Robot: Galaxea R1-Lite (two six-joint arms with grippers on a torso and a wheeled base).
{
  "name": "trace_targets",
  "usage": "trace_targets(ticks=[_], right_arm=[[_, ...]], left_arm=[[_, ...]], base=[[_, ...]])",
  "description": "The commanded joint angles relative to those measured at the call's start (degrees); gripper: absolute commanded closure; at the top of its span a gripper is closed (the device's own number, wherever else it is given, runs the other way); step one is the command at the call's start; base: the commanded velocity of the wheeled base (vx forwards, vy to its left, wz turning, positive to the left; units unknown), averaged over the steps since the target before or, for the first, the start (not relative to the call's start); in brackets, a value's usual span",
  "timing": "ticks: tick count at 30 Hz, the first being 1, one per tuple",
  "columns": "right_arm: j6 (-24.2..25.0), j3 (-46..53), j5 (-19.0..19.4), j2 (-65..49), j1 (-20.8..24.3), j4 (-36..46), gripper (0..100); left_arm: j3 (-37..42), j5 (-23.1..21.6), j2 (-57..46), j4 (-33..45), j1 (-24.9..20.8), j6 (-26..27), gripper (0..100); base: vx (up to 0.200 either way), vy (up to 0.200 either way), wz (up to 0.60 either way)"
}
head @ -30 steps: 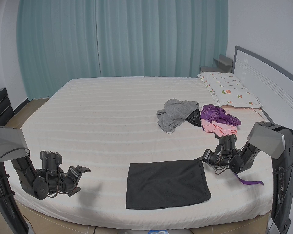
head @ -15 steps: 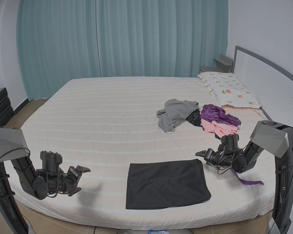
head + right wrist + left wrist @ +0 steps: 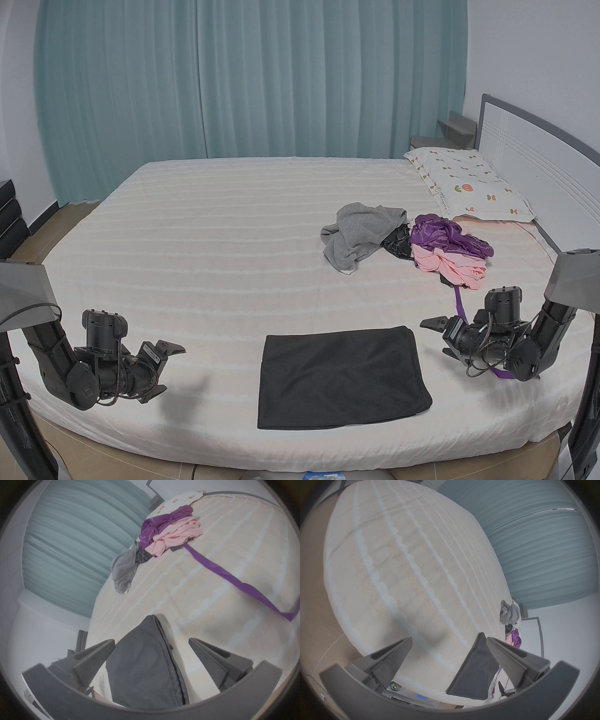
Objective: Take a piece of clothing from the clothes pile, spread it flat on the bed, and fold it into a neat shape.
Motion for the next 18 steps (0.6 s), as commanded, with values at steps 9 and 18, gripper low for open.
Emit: trace_targets(ticks=[9,18], right_arm=[[7.2,7.0,1.4,2.6,-1.7,-11.0,0],[12.3,7.1,3.4,2.3,-2.1,-11.5,0]], left_arm=[[-0.5,0.0,0.3,0.0,-0.2,0.2,0],[-0.5,-0.1,-1.0,0.0,-1.1,-0.4,0]], base=[[-0.067,0.067,0.00],[0.000,-0.067,0.00]])
